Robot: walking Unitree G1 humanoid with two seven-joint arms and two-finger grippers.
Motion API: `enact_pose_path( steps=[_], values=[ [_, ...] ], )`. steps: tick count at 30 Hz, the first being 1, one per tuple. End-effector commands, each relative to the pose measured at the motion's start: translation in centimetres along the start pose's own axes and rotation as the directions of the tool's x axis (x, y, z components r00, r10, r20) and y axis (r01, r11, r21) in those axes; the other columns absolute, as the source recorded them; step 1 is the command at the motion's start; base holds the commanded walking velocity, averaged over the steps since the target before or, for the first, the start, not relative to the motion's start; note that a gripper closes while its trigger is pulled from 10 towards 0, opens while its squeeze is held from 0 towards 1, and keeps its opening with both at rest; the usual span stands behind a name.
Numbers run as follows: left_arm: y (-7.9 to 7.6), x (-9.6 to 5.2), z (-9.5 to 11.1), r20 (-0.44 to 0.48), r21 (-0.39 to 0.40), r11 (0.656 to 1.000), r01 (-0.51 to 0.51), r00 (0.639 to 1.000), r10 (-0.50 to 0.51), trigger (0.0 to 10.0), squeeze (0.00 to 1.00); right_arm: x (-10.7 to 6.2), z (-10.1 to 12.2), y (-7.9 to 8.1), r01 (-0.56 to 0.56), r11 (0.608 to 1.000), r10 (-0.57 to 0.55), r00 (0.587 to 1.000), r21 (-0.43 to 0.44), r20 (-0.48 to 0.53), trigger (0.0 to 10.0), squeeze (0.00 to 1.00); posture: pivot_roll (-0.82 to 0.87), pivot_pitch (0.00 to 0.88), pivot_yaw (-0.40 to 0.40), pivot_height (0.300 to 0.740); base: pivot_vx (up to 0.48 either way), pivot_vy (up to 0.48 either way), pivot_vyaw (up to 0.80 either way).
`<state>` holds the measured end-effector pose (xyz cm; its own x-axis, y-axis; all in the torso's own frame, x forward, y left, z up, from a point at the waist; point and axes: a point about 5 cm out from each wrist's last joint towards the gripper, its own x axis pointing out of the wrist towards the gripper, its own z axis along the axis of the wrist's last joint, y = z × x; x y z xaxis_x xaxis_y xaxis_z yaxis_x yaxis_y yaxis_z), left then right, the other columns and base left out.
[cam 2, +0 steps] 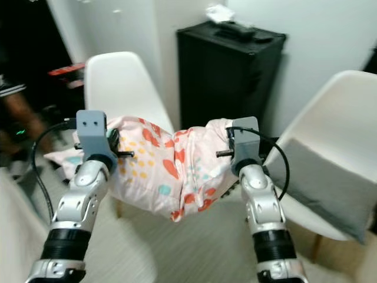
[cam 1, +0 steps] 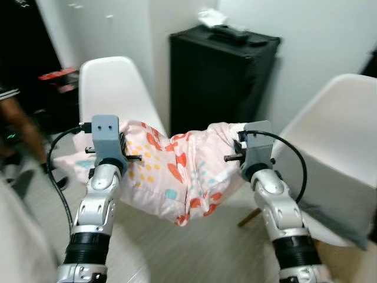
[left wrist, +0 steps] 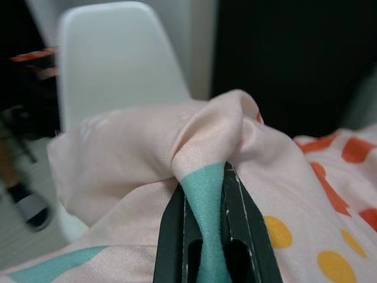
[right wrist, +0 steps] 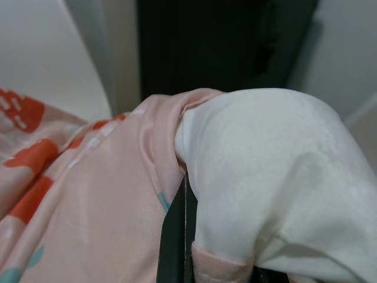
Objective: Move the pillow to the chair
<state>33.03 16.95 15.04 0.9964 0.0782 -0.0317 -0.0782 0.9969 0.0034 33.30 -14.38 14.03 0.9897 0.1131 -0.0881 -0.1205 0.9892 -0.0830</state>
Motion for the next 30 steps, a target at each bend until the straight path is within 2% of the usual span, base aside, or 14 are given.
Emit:
enact_pose_path(
  steps=[1, 4, 12, 23, 30],
  values=[
    [-0.03, -0.12, 0.68, 0.033, 0.012, 1.000, 0.006, 0.999, -0.007, 10.0, 0.00, 0.25, 0.65, 0.46, -0.022, 1.000, 0.022, 0.999, 0.007, 0.031, 10.0, 0.00, 0.04, 0.050, 0.012, 0.740, 0.000, 0.000, -0.80],
    [0.00, -0.13, 0.57, 0.030, 0.013, 1.000, 0.006, 1.000, -0.006, 10.0, 0.00, 0.29, 0.56, 0.47, -0.019, 1.000, 0.019, 0.999, 0.008, 0.029, 10.0, 0.00, 0.04, 0.052, 0.014, 0.740, 0.000, 0.000, -0.80],
    [-0.25, 0.10, 1.10, 0.043, 0.016, 1.000, 0.010, 0.999, -0.011, 10.0, 0.00, 0.01, 0.80, 0.43, 0.008, 0.997, -0.011, 0.999, 0.073, 0.030, 10.0, 0.00, 0.04, 0.057, 0.028, 0.740, 0.000, 0.000, -0.80],
    [-0.27, -0.12, 0.93, 0.040, 0.010, 1.000, 0.021, 0.999, -0.021, 10.0, 0.00, -0.17, 0.53, 0.50, 0.020, 0.997, -0.022, 0.999, 0.071, 0.026, 10.0, 0.00, 0.04, 0.058, 0.037, 0.740, 0.000, 0.000, -0.80],
    [-0.31, 0.23, 1.22, 0.053, 0.011, 1.000, 0.016, 0.998, -0.016, 10.0, 0.00, -0.07, 0.65, 0.29, 0.027, 0.998, -0.029, 0.999, 0.055, 0.023, 10.0, 0.00, 0.03, 0.061, 0.034, 0.740, 0.000, 0.000, -0.80]
  ],
)
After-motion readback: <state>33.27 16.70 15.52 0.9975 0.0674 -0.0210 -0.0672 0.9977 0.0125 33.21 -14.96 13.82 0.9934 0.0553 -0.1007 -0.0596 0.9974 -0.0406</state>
